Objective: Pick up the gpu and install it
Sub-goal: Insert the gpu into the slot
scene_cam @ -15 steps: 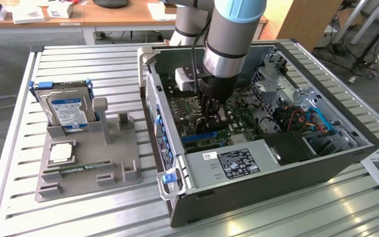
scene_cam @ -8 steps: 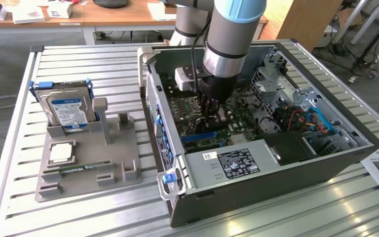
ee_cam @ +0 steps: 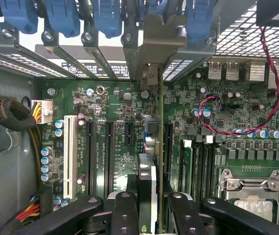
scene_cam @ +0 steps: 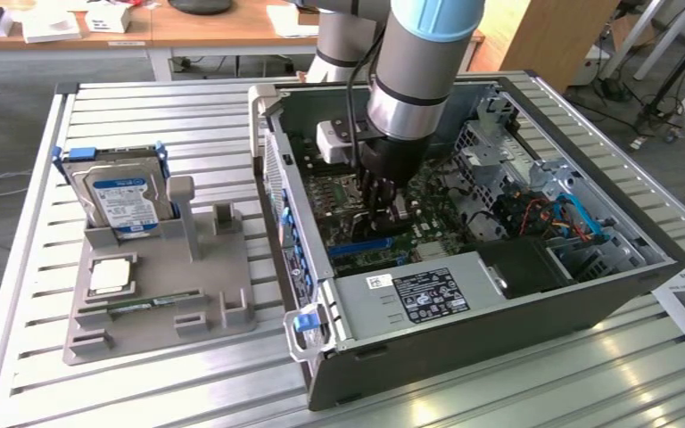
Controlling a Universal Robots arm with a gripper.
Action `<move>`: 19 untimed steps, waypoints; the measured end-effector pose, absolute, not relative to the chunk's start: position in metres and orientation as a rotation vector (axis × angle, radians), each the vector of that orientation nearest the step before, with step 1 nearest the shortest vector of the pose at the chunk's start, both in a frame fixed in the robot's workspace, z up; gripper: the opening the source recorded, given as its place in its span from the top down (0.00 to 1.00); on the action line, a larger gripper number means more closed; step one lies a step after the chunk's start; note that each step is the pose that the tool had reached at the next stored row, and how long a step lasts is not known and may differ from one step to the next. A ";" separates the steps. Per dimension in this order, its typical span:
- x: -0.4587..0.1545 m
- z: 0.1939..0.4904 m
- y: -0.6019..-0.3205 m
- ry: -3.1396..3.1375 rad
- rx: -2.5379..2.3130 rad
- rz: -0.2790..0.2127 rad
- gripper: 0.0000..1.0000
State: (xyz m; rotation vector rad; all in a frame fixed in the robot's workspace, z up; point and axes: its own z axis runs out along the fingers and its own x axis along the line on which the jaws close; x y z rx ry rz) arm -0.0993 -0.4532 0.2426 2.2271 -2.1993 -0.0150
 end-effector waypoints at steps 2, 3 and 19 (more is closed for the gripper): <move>-0.099 0.242 -0.453 -2.199 2.227 -0.015 0.72; -0.099 0.242 -0.453 -2.199 2.227 -0.015 0.72; -0.099 0.241 -0.453 -2.205 2.234 -0.001 0.72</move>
